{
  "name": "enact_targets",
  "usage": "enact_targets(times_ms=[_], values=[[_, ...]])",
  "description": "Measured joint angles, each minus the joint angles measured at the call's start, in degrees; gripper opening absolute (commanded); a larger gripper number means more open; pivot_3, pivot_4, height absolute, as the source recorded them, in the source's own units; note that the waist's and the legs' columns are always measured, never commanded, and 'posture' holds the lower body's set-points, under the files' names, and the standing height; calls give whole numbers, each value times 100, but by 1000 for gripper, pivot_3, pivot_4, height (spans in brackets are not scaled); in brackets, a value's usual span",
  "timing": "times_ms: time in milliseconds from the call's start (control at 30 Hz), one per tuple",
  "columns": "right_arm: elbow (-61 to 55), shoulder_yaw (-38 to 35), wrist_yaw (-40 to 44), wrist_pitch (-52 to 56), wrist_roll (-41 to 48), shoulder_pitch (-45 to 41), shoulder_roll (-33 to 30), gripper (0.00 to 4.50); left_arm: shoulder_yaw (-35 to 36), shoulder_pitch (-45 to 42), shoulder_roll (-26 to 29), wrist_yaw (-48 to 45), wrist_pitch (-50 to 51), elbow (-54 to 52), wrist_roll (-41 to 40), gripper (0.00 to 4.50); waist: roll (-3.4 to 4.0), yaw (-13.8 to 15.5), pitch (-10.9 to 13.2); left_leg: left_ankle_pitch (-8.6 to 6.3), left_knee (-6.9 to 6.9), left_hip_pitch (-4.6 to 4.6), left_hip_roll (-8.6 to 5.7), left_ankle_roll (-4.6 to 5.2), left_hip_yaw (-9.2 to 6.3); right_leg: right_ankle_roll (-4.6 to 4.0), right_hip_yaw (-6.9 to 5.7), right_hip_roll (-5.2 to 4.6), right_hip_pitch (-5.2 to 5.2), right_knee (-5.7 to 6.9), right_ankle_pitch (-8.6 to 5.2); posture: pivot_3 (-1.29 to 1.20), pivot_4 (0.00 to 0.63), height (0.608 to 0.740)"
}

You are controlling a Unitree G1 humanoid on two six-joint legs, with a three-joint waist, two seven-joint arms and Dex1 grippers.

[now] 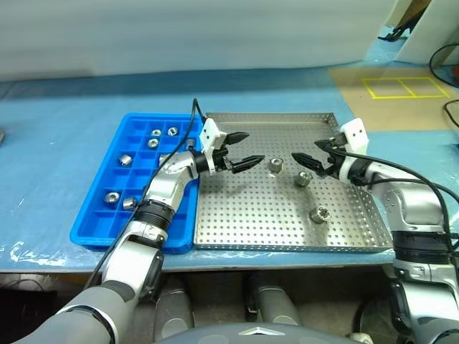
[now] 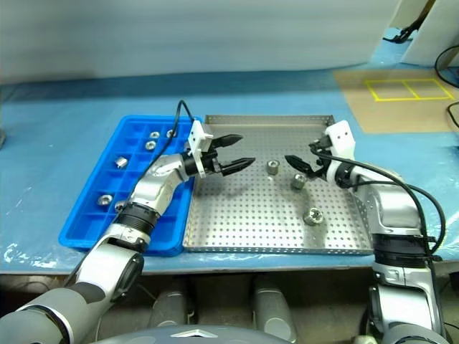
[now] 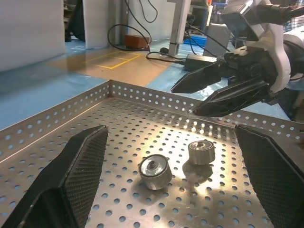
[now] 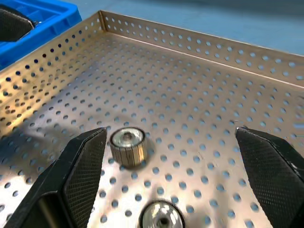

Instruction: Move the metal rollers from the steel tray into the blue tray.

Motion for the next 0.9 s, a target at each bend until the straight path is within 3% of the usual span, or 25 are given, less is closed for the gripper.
enact_targets(times_ms=[467,667,900], values=[[-1363,-309,688,1219,1116,1517,-1134,4438,-187,695,-272,85,36,-588,103,4500,9,-55,-5,-15,3,4,-11,22,5,44,11,-6,6,-16,-26,-532,150,740],[-1478,-10,742,1463,1273,1898,-1195,4438,-186,734,-143,74,139,-608,126,4500,10,-66,-5,-15,4,4,-24,23,4,51,15,-14,6,-18,-29,-530,150,740],[-1097,509,319,1177,900,1744,-1004,4438,-185,714,-78,65,147,-608,148,4500,10,-72,-6,-22,3,-6,-33,32,4,57,16,-22,0,-24,-32,-513,150,740]])
